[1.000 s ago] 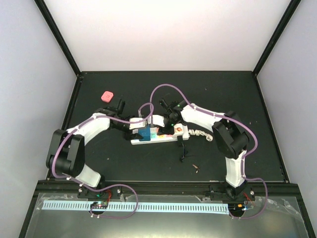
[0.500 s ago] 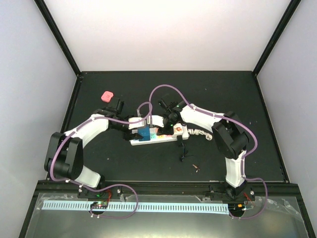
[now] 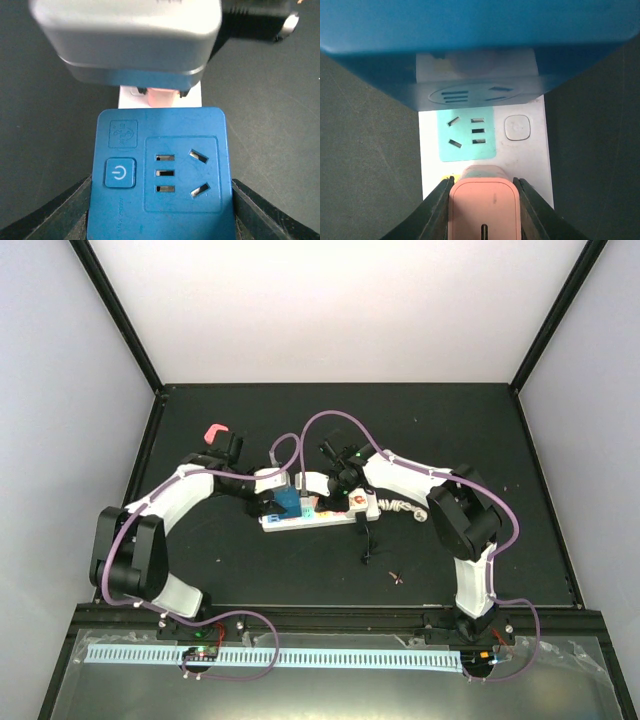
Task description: Pull the plug off the socket
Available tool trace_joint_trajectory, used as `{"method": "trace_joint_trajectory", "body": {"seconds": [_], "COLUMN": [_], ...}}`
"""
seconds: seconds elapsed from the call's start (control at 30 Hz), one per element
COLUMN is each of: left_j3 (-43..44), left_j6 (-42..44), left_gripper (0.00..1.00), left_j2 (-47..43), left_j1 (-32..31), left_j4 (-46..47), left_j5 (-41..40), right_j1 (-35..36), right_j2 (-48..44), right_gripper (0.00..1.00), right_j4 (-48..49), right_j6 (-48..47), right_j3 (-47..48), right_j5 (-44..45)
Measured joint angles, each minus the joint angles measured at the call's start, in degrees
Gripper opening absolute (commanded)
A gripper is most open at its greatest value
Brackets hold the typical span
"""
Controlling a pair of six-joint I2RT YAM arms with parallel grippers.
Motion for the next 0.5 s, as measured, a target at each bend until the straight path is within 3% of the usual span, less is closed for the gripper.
{"method": "trace_joint_trajectory", "body": {"seconds": [0.33, 0.5], "left_j3": [1.44, 3.48], "left_j6": [0.39, 0.79], "left_gripper": [0.29, 0.29], "left_j2": [-1.9, -1.88], "left_j1": [1.99, 6.34], "left_j4": [-2.16, -4.13], "left_j5": [2.75, 3.5], "right_j1": [0.0, 0.0], "right_j2": [0.0, 0.0], "right_gripper": [0.01, 0.01], "right_j4": [0.04, 0.07], "right_j6": [0.17, 0.22], "right_j3": [0.0, 0.0], "right_j5": [0.02, 0.07]}}
